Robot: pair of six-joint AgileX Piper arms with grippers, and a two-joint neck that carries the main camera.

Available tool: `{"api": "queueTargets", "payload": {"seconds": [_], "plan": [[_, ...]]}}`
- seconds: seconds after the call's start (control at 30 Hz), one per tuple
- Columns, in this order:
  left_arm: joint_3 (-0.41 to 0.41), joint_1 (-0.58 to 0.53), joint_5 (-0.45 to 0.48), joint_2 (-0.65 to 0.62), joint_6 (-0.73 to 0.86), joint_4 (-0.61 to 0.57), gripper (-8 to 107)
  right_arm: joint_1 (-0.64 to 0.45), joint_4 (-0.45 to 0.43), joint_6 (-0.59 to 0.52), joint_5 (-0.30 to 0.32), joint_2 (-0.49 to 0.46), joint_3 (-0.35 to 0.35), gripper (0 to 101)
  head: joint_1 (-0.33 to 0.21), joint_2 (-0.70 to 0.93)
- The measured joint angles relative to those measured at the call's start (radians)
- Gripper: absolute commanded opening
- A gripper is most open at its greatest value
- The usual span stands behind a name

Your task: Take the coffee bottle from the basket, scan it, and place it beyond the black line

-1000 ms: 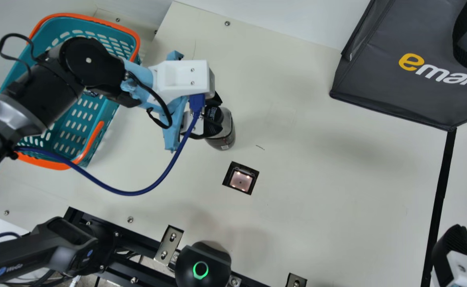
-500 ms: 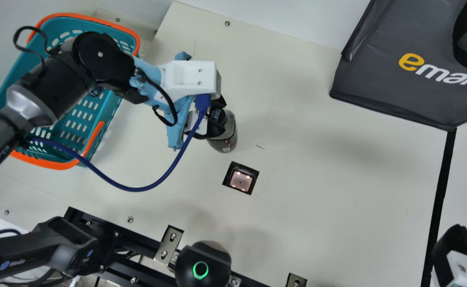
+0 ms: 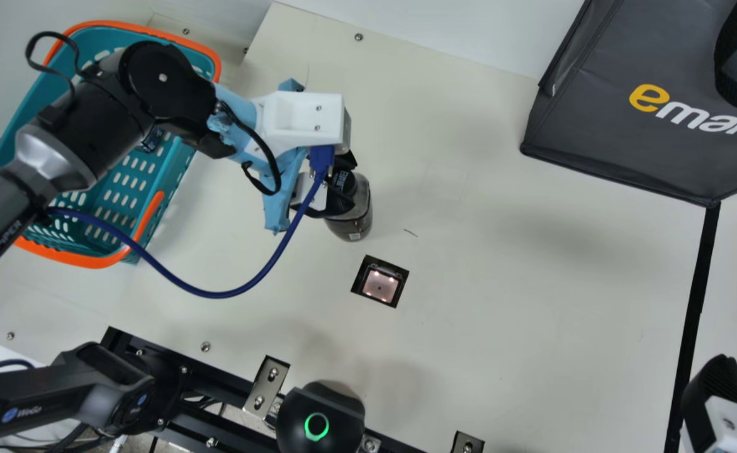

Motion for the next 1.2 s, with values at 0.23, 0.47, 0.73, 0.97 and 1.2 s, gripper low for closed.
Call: {"api": "queueTargets", "payload": {"seconds": [0.23,0.47,0.73,0.97,1.2], "plan": [[-0.008,0.002,0.002,0.002,0.002,0.002,84,0.0,0.0,0.0,0.0,0.0,0.0,91,0.0,0.0],[-0.014,0.005,0.008,0.002,0.004,0.002,90,0.0,0.0,0.0,0.0,0.0,0.0,91,-0.002,0.0],[-0.024,0.013,0.016,-0.001,-0.005,0.0,90,0.0,0.0,0.0,0.0,0.0,0.0,91,-0.002,0.0],[-0.035,0.026,0.014,-0.021,-0.058,-0.014,90,0.0,0.0,0.0,0.0,0.0,0.0,91,0.0,0.0],[-0.044,0.047,0.0,-0.047,-0.127,-0.019,90,0.0,0.0,0.0,0.0,0.0,0.0,91,-0.002,0.0]]}}
